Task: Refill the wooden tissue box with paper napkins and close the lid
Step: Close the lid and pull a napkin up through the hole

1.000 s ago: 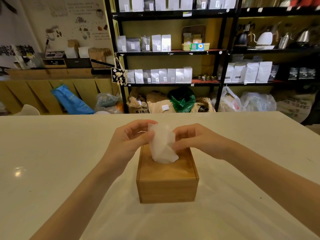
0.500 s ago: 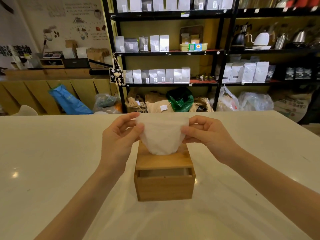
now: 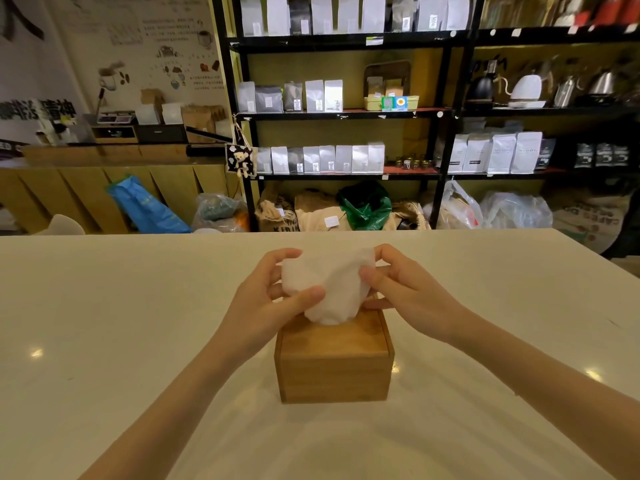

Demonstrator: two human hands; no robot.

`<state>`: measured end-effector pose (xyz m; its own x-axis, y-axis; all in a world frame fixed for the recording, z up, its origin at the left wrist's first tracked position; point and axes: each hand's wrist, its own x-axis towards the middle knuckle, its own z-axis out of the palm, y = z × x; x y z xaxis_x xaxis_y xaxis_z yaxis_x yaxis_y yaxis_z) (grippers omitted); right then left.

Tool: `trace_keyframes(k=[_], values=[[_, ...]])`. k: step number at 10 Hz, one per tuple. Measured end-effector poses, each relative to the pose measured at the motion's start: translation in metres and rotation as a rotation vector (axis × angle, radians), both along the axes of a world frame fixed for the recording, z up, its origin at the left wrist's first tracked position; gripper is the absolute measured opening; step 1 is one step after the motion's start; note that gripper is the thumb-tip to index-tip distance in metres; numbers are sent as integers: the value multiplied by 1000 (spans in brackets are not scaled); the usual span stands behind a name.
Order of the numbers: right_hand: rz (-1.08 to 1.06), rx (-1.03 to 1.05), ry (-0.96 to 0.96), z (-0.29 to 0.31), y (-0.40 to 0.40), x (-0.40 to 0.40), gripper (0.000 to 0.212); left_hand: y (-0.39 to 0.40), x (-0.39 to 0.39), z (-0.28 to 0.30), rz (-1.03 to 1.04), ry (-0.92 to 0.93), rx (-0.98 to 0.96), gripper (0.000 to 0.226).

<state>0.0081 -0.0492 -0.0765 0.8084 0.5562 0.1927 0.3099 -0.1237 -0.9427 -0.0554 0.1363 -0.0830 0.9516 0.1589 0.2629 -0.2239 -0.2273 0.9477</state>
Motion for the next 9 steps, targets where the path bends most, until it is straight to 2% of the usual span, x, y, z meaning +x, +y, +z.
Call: trace_keyframes(k=[2,4,6,7,8,9], values=[[-15,-12,-3,-1,0,-1,9,1,2,2,-3,21,-29,44],[-46,-4,-30,0,4,-3,13,3,7,-3,-34,70,-77,10],[-64,-41,-63,0,6,-3,15,-4,9,2,-58,76,-139,17],[-50,-65,-80,0,2,-1,11,-4,9,5,-50,92,-96,15],[-65,-140,-141,13,-8,0,16,-2,8,19,-37,102,-13,15],[-135,-82,-230,56,-22,-6,37,7,22,55,-7,80,19,25]])
